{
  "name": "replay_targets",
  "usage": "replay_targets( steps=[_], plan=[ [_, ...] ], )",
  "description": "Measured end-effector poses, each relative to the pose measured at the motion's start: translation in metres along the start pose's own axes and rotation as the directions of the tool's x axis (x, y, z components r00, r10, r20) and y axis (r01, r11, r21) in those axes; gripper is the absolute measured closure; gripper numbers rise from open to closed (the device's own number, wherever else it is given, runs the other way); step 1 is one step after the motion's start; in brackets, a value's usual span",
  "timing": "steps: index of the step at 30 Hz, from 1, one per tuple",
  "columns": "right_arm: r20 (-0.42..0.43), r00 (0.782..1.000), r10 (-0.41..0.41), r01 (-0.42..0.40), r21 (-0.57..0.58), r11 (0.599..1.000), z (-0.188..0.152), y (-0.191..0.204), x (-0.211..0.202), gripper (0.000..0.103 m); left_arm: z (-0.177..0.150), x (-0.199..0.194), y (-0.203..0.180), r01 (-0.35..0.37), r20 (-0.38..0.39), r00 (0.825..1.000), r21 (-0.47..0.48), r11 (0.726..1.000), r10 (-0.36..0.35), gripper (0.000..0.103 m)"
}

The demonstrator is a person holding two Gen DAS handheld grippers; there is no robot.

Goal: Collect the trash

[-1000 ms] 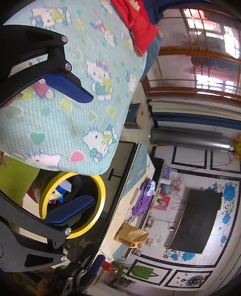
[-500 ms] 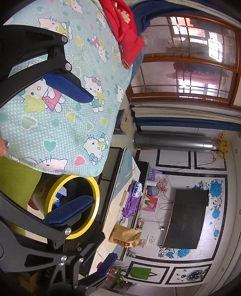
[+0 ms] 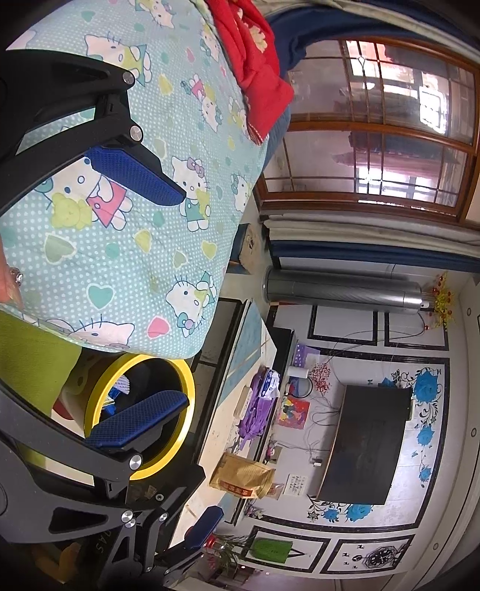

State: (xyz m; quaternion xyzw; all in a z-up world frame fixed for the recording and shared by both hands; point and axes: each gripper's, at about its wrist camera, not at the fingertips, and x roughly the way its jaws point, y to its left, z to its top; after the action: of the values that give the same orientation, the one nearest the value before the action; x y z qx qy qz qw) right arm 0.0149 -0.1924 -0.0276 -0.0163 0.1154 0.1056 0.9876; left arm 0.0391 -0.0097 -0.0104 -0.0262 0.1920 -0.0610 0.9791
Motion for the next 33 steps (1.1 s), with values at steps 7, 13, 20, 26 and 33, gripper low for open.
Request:
replay_targets(
  steps=[7, 13, 20, 26, 33],
  plan=[
    [-0.009, 1.0, -0.001, 0.001, 0.012, 1.0, -0.0013, -0.0033, 0.0019, 0.006, 0.0011, -0.0042, 0.0004, -0.003, 0.009, 1.0, -0.007, 1.0, 0.003, 0.011],
    [-0.009, 1.0, 0.0, 0.0, 0.01, 1.0, -0.0016, -0.0039, 0.0016, 0.006, 0.0018, -0.0049, 0.0007, -0.003, 0.009, 1.0, -0.007, 1.0, 0.003, 0.011],
    [-0.009, 1.0, -0.002, 0.002, 0.012, 1.0, -0.0019, -0.0038, 0.0016, 0.006, 0.002, -0.0047, 0.001, -0.003, 0.009, 1.0, -0.007, 1.0, 0.003, 0.011],
    [-0.009, 1.0, -0.002, 0.002, 0.012, 1.0, -0.0019, -0.0039, 0.0016, 0.006, 0.0024, -0.005, 0.0012, -0.003, 0.01, 1.0, -0.007, 1.0, 0.003, 0.011],
    [-0.01, 1.0, -0.003, 0.003, 0.012, 1.0, -0.0019, -0.0039, 0.0016, 0.006, 0.0023, -0.005, 0.0011, -0.004, 0.01, 1.0, -0.007, 1.0, 0.004, 0.011]
  ],
)
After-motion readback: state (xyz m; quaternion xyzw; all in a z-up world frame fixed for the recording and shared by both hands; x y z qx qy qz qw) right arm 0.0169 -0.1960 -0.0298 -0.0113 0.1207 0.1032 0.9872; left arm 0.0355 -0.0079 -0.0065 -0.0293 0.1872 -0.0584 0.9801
